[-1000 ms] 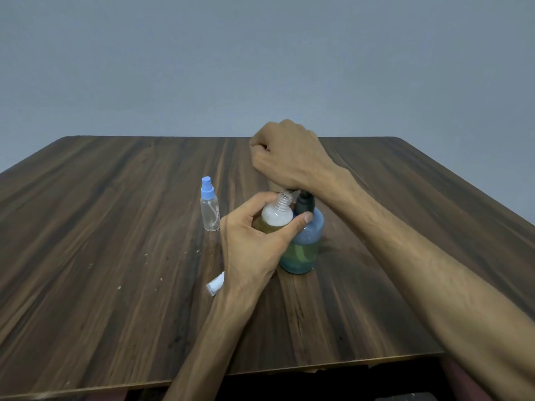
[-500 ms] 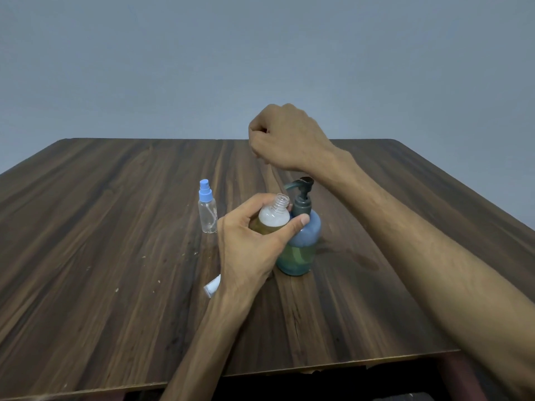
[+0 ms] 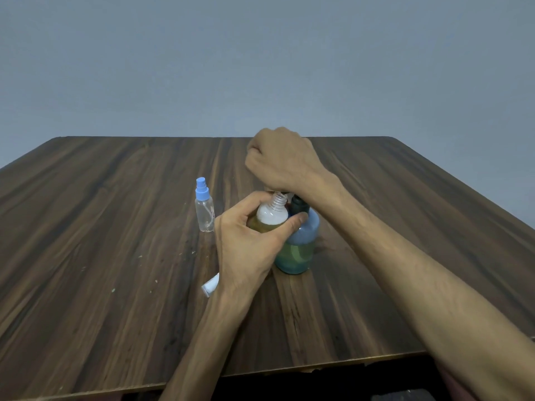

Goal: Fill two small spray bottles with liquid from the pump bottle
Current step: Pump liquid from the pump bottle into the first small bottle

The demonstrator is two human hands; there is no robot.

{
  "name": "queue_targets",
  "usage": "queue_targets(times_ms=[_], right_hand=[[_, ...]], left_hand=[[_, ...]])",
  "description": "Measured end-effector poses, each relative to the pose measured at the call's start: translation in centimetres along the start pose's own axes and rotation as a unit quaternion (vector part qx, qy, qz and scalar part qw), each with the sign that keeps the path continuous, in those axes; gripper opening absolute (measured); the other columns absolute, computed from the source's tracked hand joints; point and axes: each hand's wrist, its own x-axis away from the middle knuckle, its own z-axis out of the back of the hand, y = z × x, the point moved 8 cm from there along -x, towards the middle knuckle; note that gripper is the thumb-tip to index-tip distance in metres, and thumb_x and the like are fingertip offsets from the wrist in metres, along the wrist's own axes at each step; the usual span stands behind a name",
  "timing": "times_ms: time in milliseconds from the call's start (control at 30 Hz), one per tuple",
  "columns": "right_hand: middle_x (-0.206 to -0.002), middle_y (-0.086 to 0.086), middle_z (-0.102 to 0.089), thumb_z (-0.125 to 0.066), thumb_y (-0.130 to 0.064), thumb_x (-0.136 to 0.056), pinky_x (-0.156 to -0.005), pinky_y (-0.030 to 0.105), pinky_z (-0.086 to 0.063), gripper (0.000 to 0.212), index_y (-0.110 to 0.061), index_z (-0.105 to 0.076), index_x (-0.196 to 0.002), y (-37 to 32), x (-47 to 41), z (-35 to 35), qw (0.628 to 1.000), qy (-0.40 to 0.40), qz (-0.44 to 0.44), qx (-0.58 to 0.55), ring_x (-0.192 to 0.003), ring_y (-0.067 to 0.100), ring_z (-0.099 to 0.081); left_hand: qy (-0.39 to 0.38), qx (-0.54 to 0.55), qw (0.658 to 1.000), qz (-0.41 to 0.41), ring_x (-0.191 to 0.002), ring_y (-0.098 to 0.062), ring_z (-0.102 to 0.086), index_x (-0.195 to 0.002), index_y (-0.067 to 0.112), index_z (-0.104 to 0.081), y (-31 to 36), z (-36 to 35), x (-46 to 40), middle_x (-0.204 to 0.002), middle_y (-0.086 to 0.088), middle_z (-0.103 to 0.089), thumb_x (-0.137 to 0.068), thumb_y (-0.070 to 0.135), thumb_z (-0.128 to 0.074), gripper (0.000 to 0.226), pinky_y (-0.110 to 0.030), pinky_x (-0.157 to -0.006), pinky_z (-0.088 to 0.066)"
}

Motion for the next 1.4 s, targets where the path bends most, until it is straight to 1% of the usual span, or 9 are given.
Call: queue_targets(times_ms=[167,400,567,800,900,1000,1100,1233,1400], right_hand=[[-0.056,-0.003,-0.031,-0.047,-0.011,-0.088,-0.058,0.034,-0.030,0.035,-0.018,-0.029,-0.059,-0.3,-0.2,1.2,0.998,0.059,0.017,-0.003,-0.055,0.017,-0.026],[-0.057,-0.004,-0.039,-0.047,-0.014,-0.091,-0.057,0.033,-0.029,0.033,-0.017,-0.035,-0.061,-0.3,-0.5,0.7,1.000,0.017,0.022,0.011,-0.055,0.017,-0.032],[-0.072,-0.002,-0.063,-0.043,-0.021,-0.098,-0.068,0.037,-0.041,0.029,-0.012,-0.059,-0.076,-0.4,-0.4,-1.4,0.995,-0.095,0.024,-0.001,-0.070,0.019,-0.057],[-0.080,-0.001,-0.065,-0.041,-0.028,-0.104,-0.074,0.042,-0.044,0.032,-0.014,-0.059,-0.082,-0.8,-0.2,-2.1,0.991,-0.125,0.045,-0.003,-0.082,0.024,-0.061],[-0.086,0.003,-0.072,-0.040,-0.030,-0.105,-0.080,0.044,-0.052,0.034,-0.010,-0.066,-0.098,-1.2,-0.5,-1.1,0.992,-0.106,0.055,-0.029,-0.087,0.027,-0.067],[-0.084,0.005,-0.070,-0.038,-0.030,-0.105,-0.070,0.041,-0.044,0.035,-0.007,-0.063,-0.098,-1.2,-0.5,-0.4,0.996,-0.054,0.062,-0.033,-0.075,0.025,-0.059],[-0.078,0.002,-0.061,-0.037,-0.030,-0.107,-0.065,0.037,-0.034,0.032,-0.007,-0.057,-0.094,-1.0,-0.1,-1.0,0.996,-0.061,0.054,-0.020,-0.068,0.019,-0.048],[-0.077,0.000,-0.059,-0.035,-0.029,-0.108,-0.062,0.034,-0.031,0.029,-0.010,-0.053,-0.095,-1.2,-0.2,0.2,0.997,-0.034,0.061,-0.043,-0.065,0.017,-0.044],[-0.076,-0.003,-0.057,-0.036,-0.030,-0.109,-0.062,0.033,-0.030,0.026,-0.013,-0.053,-0.100,-1.3,0.3,-0.7,0.995,-0.073,0.057,-0.038,-0.065,0.015,-0.045]], left_hand=[[0.001,0.001,1.000,0.002,-0.089,-0.018,-0.079,-0.092,0.031,-0.079,0.2,0.1,0.2,-0.090,0.007,-0.082,-0.072,0.009,-0.103,0.038,-0.041,-0.082,-0.067],[0.002,0.002,1.000,0.004,-0.088,-0.015,-0.079,-0.091,0.031,-0.079,0.2,0.2,0.2,-0.089,0.007,-0.082,-0.072,0.009,-0.103,0.037,-0.033,-0.080,-0.066],[-0.003,0.000,1.000,0.009,-0.086,-0.016,-0.079,-0.091,0.022,-0.081,0.0,0.1,0.1,-0.088,0.004,-0.082,-0.073,0.010,-0.103,0.031,-0.033,-0.078,-0.065],[-0.007,0.001,1.000,0.010,-0.086,-0.017,-0.079,-0.090,0.019,-0.081,-0.1,0.0,0.0,-0.087,0.004,-0.083,-0.073,0.010,-0.103,0.029,-0.034,-0.079,-0.066],[-0.009,0.003,1.000,0.013,-0.083,-0.007,-0.076,-0.090,0.022,-0.081,0.1,0.0,0.2,-0.087,0.006,-0.082,-0.073,0.009,-0.102,0.030,-0.027,-0.077,-0.063],[-0.008,0.001,1.000,0.003,-0.083,-0.006,-0.076,-0.090,0.025,-0.080,0.1,0.1,0.2,-0.088,0.008,-0.081,-0.073,0.010,-0.102,0.032,-0.024,-0.076,-0.062],[-0.001,0.001,1.000,0.010,-0.086,-0.020,-0.079,-0.091,0.019,-0.082,0.0,0.1,0.1,-0.087,0.003,-0.082,-0.073,0.007,-0.102,0.029,-0.036,-0.078,-0.066],[-0.005,0.000,1.000,0.009,-0.084,-0.012,-0.077,-0.091,0.017,-0.082,0.0,0.2,0.3,-0.086,0.004,-0.081,-0.074,0.010,-0.102,0.028,-0.033,-0.078,-0.065],[-0.005,-0.005,1.000,0.014,-0.087,-0.017,-0.079,-0.092,0.018,-0.082,-0.3,0.1,0.2,-0.088,0.005,-0.083,-0.074,0.012,-0.103,0.028,-0.037,-0.080,-0.066]])
